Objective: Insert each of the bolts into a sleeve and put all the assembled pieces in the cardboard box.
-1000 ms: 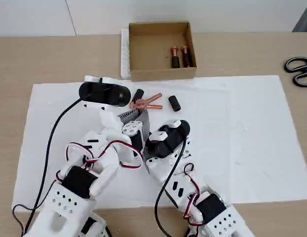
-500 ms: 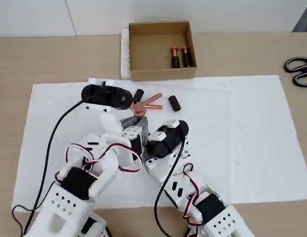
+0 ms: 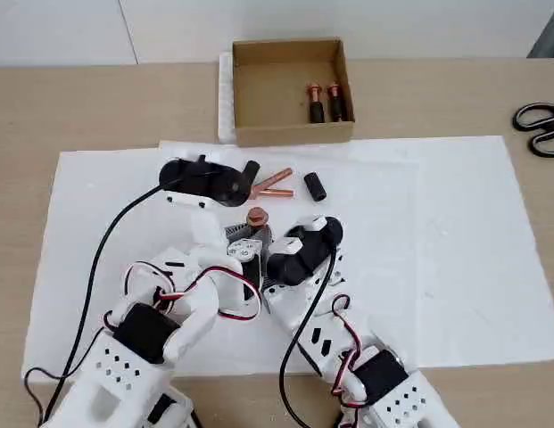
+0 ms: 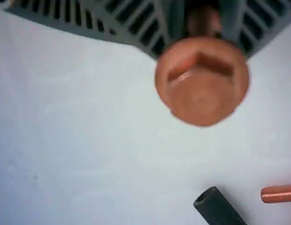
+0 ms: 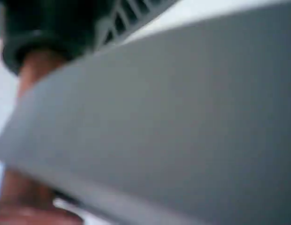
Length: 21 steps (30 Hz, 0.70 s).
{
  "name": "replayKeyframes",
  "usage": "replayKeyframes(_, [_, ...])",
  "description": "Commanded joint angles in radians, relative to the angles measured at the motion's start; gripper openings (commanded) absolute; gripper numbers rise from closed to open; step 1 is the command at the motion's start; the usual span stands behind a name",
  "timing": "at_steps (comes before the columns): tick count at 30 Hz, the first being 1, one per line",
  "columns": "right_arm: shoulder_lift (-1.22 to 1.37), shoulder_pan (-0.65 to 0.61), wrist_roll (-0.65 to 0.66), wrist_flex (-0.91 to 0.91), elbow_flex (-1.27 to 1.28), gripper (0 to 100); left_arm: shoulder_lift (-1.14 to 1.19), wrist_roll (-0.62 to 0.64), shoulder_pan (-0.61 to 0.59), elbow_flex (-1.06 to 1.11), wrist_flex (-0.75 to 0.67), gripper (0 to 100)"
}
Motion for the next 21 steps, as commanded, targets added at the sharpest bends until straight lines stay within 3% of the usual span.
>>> replayKeyframes(1, [-0.019, -0.001, -0.008, -0.008, -0.011, 0.4, -0.015, -0.025, 0.006, -0.008, 0.006, 1])
replayKeyframes(21, [-0.019, -0.001, -0.008, -0.008, -0.009, 0.4, -0.009, -0.031, 0.015, -0.004, 0.071, 1])
